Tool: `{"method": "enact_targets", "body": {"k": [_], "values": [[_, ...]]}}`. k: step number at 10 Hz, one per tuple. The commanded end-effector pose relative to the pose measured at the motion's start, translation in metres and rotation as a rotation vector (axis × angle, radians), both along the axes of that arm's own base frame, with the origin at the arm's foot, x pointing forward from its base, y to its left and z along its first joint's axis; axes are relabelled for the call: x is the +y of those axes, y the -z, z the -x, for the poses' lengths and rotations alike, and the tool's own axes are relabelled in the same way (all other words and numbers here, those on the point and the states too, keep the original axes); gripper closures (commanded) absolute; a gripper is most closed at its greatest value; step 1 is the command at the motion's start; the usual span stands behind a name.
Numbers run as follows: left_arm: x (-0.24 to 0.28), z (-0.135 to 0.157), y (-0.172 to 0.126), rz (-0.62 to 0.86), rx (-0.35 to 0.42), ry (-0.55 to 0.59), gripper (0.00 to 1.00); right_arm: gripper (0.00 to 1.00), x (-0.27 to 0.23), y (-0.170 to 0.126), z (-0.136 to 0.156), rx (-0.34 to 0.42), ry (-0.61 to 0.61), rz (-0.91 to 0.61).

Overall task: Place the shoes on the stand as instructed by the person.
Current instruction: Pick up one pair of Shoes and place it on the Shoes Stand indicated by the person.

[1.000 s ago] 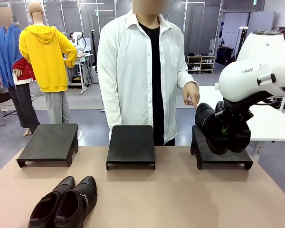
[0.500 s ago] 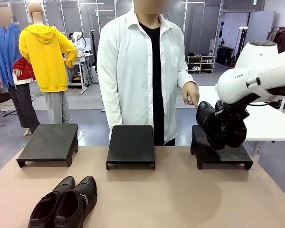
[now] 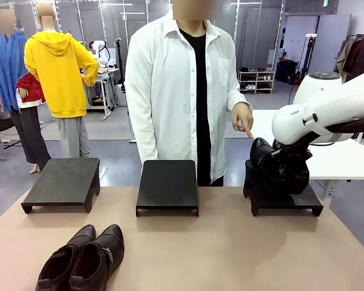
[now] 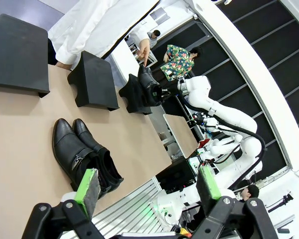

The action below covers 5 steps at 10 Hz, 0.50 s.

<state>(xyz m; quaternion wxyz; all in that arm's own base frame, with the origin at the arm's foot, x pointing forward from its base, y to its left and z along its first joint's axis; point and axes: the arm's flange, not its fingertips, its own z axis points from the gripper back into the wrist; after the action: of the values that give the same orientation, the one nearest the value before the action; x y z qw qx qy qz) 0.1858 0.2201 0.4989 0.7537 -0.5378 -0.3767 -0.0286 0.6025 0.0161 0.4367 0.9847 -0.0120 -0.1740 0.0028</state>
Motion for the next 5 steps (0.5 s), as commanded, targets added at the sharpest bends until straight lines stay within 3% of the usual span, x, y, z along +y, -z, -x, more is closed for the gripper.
{"method": "enact_targets", "body": {"k": [1,5], "values": [[0.000,0.001,-0.001,-0.004,-0.007,0.012,0.00,0.92,-0.001,-0.004,-0.009,-0.043,0.021,0.004],[0.000,0.001,-0.001,-0.004,-0.007,0.012,0.00,0.92,-0.002,0.013,-0.016,-0.035,0.038,0.009]]}}
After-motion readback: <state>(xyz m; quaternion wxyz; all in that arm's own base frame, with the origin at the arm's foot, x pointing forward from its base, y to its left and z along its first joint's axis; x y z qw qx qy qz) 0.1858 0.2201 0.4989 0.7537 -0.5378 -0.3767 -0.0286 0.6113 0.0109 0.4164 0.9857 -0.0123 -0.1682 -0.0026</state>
